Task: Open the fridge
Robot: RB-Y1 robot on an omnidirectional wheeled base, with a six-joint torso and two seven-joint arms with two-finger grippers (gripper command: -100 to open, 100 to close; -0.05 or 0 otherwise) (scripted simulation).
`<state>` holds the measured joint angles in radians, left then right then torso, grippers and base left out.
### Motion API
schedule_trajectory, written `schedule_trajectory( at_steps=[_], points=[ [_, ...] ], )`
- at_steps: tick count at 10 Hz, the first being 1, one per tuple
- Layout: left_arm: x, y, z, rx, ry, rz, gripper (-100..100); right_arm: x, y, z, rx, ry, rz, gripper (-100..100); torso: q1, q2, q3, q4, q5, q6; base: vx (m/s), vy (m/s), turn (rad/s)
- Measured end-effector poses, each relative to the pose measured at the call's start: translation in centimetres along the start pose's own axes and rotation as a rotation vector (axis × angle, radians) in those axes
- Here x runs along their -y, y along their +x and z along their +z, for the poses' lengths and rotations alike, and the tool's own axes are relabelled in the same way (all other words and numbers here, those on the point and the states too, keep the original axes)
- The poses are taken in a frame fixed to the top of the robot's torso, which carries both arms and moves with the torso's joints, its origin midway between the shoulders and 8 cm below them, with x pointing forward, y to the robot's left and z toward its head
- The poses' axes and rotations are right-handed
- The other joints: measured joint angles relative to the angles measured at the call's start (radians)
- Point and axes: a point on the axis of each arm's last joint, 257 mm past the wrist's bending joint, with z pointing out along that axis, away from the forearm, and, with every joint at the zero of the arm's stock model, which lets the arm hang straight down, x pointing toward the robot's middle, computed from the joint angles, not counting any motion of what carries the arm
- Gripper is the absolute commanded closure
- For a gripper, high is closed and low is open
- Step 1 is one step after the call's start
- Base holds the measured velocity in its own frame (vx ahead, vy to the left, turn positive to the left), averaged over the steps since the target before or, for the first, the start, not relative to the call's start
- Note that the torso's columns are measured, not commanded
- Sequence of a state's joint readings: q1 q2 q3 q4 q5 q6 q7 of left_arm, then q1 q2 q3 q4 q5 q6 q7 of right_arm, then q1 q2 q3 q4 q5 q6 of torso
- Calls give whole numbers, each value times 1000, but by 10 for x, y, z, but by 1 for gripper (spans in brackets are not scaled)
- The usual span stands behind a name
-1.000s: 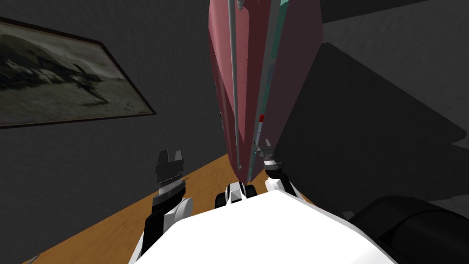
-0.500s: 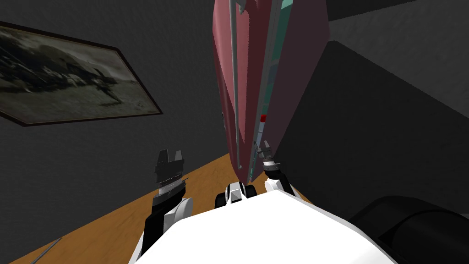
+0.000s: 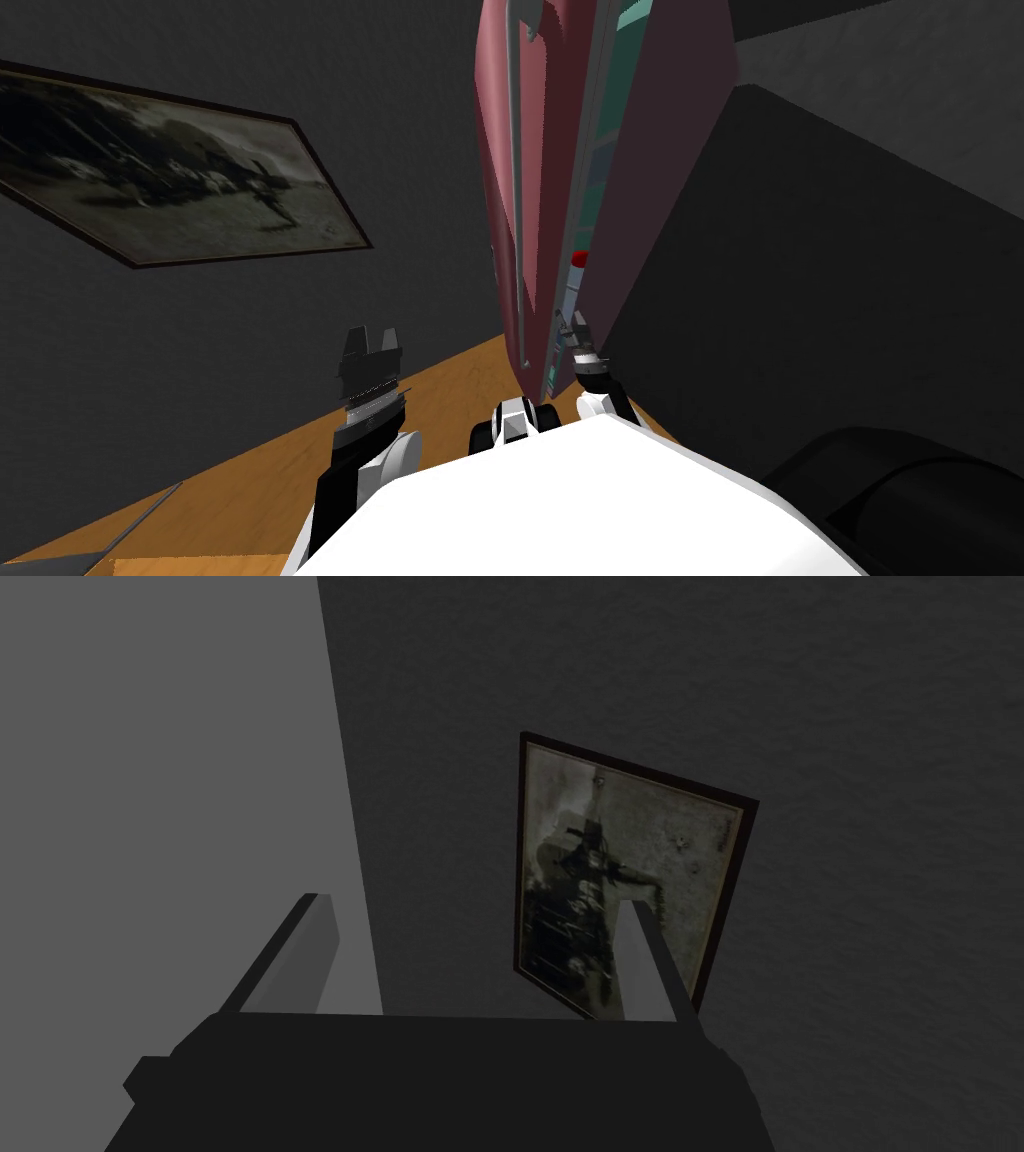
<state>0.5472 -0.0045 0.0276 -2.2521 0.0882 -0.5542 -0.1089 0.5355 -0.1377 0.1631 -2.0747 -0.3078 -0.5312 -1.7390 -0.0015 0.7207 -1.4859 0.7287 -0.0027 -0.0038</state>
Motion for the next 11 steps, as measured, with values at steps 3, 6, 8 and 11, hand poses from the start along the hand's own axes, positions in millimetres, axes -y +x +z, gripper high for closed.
schedule_trajectory(
  at_steps=[3, 6, 8, 11],
  points=[
    [0, 0, 0, 0, 0, 0, 0, -6, -5, -1, 8, -13, 96, -100, -1, -1, 0, -1, -1, -1, -9, 7, 55],
    [0, 0, 0, 0, 0, 0, 0, -8, -12, -4, 18, -30, 201, -100, -1, -2, -1, -1, -1, 0, -12, 10, 84],
    [0, 0, 0, 0, 0, 0, 0, -9, -18, -9, 27, -42, 269, -100, -2, -2, -1, -1, -1, 0, -9, 10, 68],
    [0, 0, 0, 0, 0, 0, 0, -15, -24, -11, 34, -60, 369, -100, -3, -2, -1, -1, -2, 0, -11, 9, 50]
  ],
)
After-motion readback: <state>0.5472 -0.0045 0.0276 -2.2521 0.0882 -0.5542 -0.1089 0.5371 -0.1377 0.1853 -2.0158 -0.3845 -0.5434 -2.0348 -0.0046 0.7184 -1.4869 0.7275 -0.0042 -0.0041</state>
